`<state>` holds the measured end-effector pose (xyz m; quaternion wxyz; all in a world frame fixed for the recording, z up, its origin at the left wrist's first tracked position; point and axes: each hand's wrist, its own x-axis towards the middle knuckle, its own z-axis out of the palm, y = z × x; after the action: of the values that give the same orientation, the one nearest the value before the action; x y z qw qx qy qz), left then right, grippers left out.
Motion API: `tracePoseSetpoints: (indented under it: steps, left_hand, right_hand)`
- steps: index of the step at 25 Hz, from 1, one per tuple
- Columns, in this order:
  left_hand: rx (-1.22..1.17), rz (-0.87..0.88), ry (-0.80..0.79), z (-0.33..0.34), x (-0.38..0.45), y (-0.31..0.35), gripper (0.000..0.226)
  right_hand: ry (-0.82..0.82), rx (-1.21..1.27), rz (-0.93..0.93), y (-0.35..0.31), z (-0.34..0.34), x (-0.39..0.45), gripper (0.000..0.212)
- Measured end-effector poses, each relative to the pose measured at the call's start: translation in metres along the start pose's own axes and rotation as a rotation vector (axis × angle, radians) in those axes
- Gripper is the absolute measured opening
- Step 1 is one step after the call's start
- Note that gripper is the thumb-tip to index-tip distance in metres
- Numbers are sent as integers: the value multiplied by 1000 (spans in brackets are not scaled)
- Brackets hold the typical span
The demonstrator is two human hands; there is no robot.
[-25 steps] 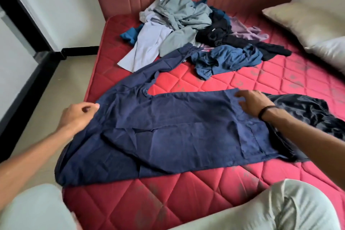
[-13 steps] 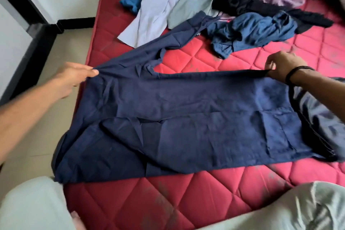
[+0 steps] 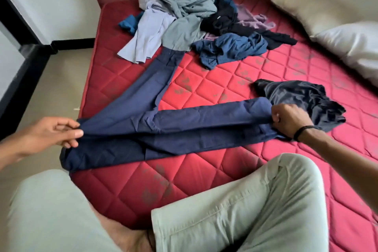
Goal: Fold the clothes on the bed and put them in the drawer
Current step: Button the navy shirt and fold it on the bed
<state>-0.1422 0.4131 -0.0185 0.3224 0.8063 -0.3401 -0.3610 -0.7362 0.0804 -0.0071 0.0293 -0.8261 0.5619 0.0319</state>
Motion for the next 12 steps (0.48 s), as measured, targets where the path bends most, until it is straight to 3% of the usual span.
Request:
tracePoseSetpoints:
  steps: [3, 8, 10, 12]
  left_hand:
    - [37, 6, 38, 20, -14, -15, 20]
    - [191, -11, -15, 19, -27, 4, 17]
    - [300, -80, -136, 17, -31, 19, 12]
    - [396, -59, -62, 21, -25, 34, 2]
  right_hand:
    - [-33, 15, -30, 7, 14, -18, 39]
    - [-107, -60, -25, 7, 18, -27, 29]
    - [-227, -226, 11, -1, 9, -28, 23]
    - [-245, -425, -4, -24, -3, -24, 32]
